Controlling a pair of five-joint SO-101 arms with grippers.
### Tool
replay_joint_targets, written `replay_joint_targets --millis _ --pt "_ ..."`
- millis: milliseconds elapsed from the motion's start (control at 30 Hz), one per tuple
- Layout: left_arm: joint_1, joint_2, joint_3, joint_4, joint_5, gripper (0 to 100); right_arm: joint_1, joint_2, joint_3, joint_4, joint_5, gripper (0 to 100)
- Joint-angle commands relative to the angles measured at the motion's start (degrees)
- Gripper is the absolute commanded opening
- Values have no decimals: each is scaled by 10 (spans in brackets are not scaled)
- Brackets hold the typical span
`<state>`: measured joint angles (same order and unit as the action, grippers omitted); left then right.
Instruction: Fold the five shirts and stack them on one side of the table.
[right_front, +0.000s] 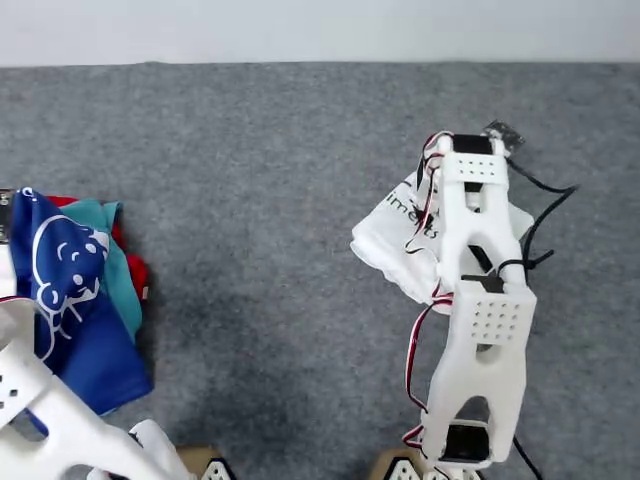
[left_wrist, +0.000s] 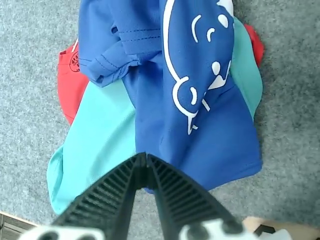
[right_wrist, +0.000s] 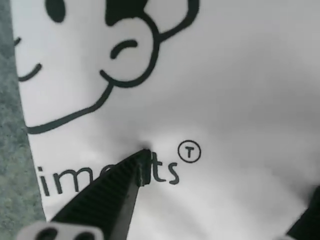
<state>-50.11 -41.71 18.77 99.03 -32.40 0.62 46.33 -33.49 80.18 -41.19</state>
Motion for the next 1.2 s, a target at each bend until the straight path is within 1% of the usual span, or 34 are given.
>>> replay_joint_targets --millis 0,33,100,200,300,367,467,700,833,900,1033,1167 --pt "3 -8 -1 -11 -6 6 7 20 -27 -12 -6 470" --pt "3 -8 -1 -11 -6 6 6 30 -28 -12 -6 467" --pt "3 -8 -1 -11 -6 6 5 48 -29 -12 -4 419" --pt "3 -8 -1 -11 -6 6 8 56 -30 -10 11 267" --pt "3 -8 -1 -11 -29 6 8 51 -30 -10 40 91" --pt "3 -8 -1 -11 -37 6 8 51 -30 -11 60 5" --pt "1 -8 -1 -11 -37 6 9 51 -30 -3 65 35" --pt "2 -8 -1 -11 -37 6 13 16 -40 38 74 12" --pt "2 -8 -1 -11 -37 6 14 -37 -48 65 129 9" --pt "1 -8 -1 -11 -37 6 25 -66 -48 75 149 9" --pt "0 -8 -1 -11 -37 6 66 -118 -48 95 207 9" --pt "0 -8 -1 -11 -37 6 124 -156 -48 122 305 9"
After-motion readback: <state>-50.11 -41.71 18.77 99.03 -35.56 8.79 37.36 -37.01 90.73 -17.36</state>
